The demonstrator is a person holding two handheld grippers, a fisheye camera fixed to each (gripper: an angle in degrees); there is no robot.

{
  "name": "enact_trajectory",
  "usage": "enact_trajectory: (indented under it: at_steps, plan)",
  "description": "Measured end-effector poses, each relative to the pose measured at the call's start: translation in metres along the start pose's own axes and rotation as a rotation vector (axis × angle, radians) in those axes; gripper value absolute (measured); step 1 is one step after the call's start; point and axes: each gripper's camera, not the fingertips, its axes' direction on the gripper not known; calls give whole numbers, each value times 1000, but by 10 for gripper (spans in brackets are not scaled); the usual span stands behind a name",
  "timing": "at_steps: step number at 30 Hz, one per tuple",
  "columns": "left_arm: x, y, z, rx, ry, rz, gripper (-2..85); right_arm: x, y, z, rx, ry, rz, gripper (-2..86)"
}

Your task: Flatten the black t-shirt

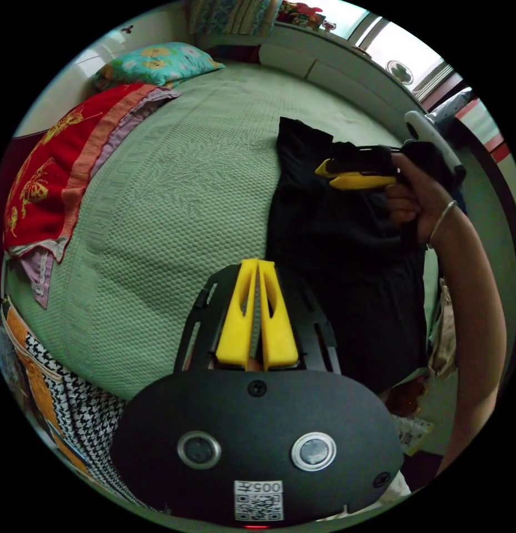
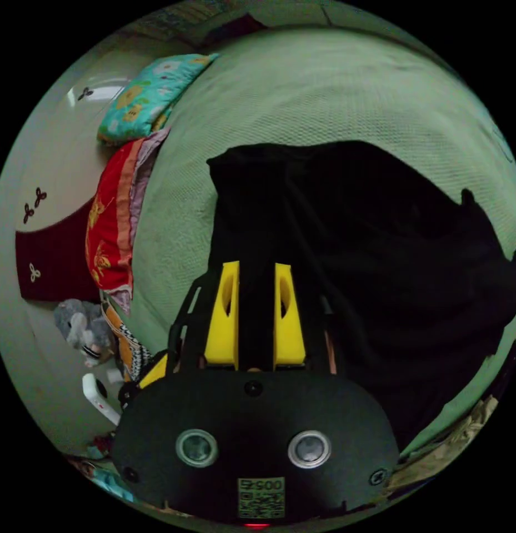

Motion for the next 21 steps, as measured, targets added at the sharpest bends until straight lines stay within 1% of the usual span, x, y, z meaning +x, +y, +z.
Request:
enact_trajectory:
  at_steps: [1, 2, 6, 7, 8, 9, 11, 13, 15, 16, 17, 18, 19, 20, 21]
  plan:
    - [-2, -3, 2, 1, -4, 4, -6, 0, -6, 1, 16, -9, 38, 29]
    - [-3, -4, 3, 1, -7, 6, -6, -4, -11, -2, 44, -17, 43, 14]
    - [-10, -14, 11, -10, -8, 8, -6, -40, -28, -8, 51, 1, -28, 0]
    - [-11, -17, 14, -15, -7, 8, -6, -56, -35, -7, 6, 59, -72, 3]
    - [-12, -18, 15, -17, -7, 8, -6, -74, -41, -4, -52, 167, -109, 9]
    - [-13, -21, 17, -20, -7, 6, -6, -82, -42, -3, -69, 221, -137, 6]
    - [-13, -24, 21, -23, -5, 11, -6, -108, -46, 2, -133, 435, -233, -3]
    - [-14, -28, 24, -22, -14, 15, -7, -119, -48, 4, -147, 526, -250, -7]
    - [-14, -31, 26, -23, -16, 15, -7, -127, -50, -2, -131, 426, -246, -8]
    - [-14, -32, 28, -25, -13, 14, -7, -134, -49, -9, -94, 288, -257, -8]
    - [-15, -33, 29, -26, -12, 13, -7, -140, -46, -17, -49, 103, -279, -7]
    - [-15, -34, 30, -28, -10, 12, -7, -143, -43, -21, -30, 4, -292, -6]
    - [-15, -35, 31, -28, -9, 10, -7, -148, -38, -29, 14, -172, -339, -5]
    - [-15, -36, 32, -28, -9, 9, -7, -154, -32, -35, 39, -253, -390, 1]
    - [-16, -37, 33, -28, -12, 9, -6, -158, -29, -38, 52, -254, -416, 3]
